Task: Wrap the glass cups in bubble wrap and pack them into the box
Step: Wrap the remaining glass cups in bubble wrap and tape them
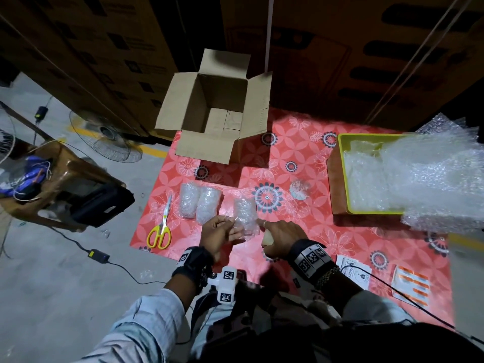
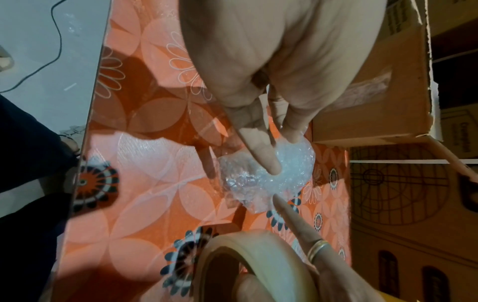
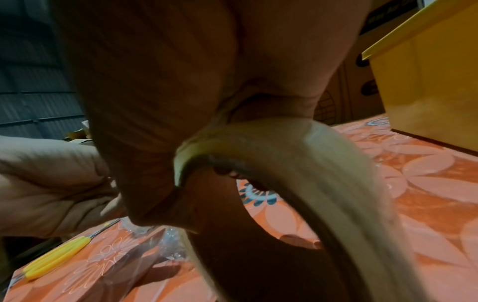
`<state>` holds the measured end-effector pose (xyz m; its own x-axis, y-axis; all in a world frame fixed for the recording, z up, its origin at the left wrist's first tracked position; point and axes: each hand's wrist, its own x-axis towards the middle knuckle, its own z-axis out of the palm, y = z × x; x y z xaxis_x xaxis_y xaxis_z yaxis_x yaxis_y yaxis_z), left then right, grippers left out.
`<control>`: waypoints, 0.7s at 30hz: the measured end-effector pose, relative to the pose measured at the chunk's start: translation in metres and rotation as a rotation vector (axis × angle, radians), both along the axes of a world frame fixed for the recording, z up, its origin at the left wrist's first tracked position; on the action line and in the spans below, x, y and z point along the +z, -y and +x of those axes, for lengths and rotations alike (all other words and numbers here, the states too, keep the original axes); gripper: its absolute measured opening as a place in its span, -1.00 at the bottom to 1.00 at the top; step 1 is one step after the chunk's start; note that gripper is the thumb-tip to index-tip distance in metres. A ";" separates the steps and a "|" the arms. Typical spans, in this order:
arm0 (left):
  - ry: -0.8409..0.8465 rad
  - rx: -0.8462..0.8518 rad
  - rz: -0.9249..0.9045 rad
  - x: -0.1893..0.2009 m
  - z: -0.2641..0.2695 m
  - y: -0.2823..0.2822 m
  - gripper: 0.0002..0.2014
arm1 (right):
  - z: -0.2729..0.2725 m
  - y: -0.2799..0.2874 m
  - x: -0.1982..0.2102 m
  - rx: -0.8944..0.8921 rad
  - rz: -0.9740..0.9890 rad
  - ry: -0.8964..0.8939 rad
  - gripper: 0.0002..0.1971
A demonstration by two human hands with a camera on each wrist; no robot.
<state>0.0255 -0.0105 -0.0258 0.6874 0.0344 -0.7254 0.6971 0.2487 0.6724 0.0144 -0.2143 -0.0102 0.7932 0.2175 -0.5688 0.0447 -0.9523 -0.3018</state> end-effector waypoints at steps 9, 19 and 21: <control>0.061 -0.006 -0.037 -0.017 0.006 0.008 -0.95 | -0.007 0.028 0.003 -0.231 0.166 0.002 -0.25; 0.050 0.041 -0.050 -0.037 0.019 0.033 -0.90 | 0.010 0.015 0.006 0.037 0.038 0.023 -0.17; 0.024 0.085 -0.033 -0.045 0.022 0.038 -0.84 | 0.008 0.017 0.001 0.023 0.006 -0.002 -0.20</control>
